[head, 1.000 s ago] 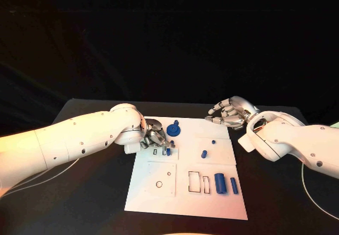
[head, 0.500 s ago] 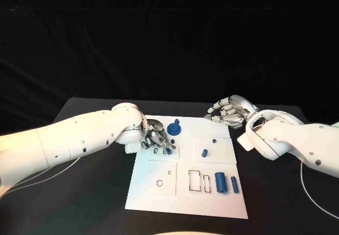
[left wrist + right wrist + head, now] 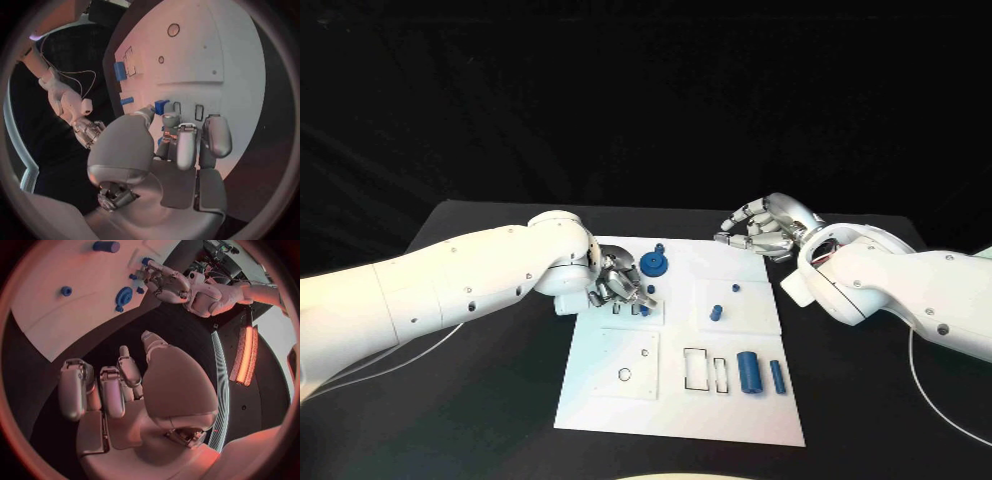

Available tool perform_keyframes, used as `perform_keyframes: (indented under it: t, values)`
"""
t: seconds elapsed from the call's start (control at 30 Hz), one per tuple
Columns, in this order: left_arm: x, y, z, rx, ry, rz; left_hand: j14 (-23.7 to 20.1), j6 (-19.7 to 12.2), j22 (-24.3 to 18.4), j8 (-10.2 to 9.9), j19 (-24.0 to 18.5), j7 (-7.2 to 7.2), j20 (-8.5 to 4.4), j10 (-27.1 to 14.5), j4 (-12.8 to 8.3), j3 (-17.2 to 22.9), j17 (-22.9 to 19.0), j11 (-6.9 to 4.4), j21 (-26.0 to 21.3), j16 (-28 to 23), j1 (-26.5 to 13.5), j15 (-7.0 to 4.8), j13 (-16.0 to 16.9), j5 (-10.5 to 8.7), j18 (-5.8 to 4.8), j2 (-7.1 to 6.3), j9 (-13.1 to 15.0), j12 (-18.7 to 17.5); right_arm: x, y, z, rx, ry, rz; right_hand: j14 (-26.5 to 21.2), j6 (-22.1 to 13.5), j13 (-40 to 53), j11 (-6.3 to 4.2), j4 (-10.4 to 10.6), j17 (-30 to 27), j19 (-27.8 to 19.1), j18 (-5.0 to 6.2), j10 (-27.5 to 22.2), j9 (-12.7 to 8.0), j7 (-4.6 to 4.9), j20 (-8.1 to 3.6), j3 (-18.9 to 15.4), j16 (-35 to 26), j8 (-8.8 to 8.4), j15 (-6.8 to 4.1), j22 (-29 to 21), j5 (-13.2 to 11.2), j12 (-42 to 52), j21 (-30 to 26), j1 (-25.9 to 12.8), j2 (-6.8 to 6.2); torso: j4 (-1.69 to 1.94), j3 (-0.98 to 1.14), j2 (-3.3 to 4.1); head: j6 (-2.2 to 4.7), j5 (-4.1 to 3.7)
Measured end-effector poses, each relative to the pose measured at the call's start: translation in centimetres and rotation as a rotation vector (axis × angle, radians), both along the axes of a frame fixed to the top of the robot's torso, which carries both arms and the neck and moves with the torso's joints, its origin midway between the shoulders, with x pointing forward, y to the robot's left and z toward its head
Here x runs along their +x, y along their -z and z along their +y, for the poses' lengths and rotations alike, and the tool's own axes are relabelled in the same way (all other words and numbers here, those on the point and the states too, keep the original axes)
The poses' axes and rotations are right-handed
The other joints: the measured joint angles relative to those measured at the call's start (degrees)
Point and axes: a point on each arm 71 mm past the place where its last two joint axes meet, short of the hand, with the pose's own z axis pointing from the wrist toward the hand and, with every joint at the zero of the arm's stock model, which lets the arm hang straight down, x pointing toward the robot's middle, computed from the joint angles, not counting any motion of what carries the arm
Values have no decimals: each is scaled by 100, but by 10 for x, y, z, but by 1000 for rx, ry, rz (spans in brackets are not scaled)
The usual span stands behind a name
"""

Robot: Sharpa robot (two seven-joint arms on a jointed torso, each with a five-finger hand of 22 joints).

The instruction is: Assemble the parts on the task board

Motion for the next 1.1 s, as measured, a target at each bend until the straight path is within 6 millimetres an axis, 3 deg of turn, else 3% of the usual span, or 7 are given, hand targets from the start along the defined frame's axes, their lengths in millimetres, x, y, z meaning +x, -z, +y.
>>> perform_keyframes:
  t: [0.37,0.47,0.6,0.63,0.73,0.9,1.1]
  values:
    - [1,-1,0,-15,-9,10,0,20,17,-68,12,-14,-12,-22,-72,809,0,-21,0,0,376,-41,-74,-18,0,21,92,-115,1,0,0,-1,2,-1,0,0,-8,0,-16,-1,-21,0,0,-1,0,-21,16,-23,0,1,-1,0,0,-53,0,0,0,1,-3,7,-9]
    - [0,-1,1,-20,-12,15,21,-4,29,-92,21,1,-21,-10,-137,1165,0,-32,0,0,464,-61,-77,-29,0,-67,147,-146,1,1,0,-1,2,-1,0,0,-8,0,-16,-1,-21,0,0,-1,0,-21,16,-23,0,0,-1,0,0,-53,0,0,0,0,-3,12,-8]
    - [0,0,3,-26,-18,24,21,-55,47,26,20,-9,-21,11,174,1516,0,-52,0,0,447,-62,-83,-11,0,-249,380,-177,2,1,0,-1,3,-1,0,0,-8,0,0,-1,-21,0,0,-2,0,-21,32,-23,0,1,-1,0,0,-53,0,0,0,-3,0,22,-8]
    - [0,0,3,-28,-20,26,21,-56,49,34,21,-9,-21,11,27,1756,0,-53,0,0,391,-62,-83,-11,0,-306,394,-178,2,1,0,-1,3,-1,0,0,-8,0,0,-1,-21,0,0,-2,0,-21,32,-23,0,1,-1,0,0,-53,0,0,1,-3,1,26,-8]
    - [-1,0,5,-36,-24,32,21,-56,54,88,20,-9,-21,42,68,1857,0,-40,0,0,269,-62,-84,-10,-90,-422,481,-181,2,1,0,-2,4,-1,0,0,-8,0,0,-1,-21,0,0,-2,0,-21,32,-23,0,1,-2,0,0,-53,0,0,4,-3,3,30,-8]
    - [-3,-2,8,-54,-35,40,21,-58,57,88,20,-6,-21,42,-171,2176,0,-39,0,0,84,-62,-102,-10,-90,-532,553,-207,2,1,0,-2,4,-1,0,0,-8,0,0,-2,-21,1,0,-2,0,-21,32,-22,0,1,-2,0,0,-53,0,0,4,0,3,35,-3]
    - [-5,-4,15,-72,-55,38,21,-65,66,137,20,2,-21,57,-304,2403,0,-27,22,-1,-98,-62,-149,326,-90,-710,654,-286,2,1,-1,-2,6,-2,0,0,-8,0,0,-2,-21,1,0,-2,0,-21,32,-22,0,1,-2,0,0,-53,0,0,1,8,3,34,13]
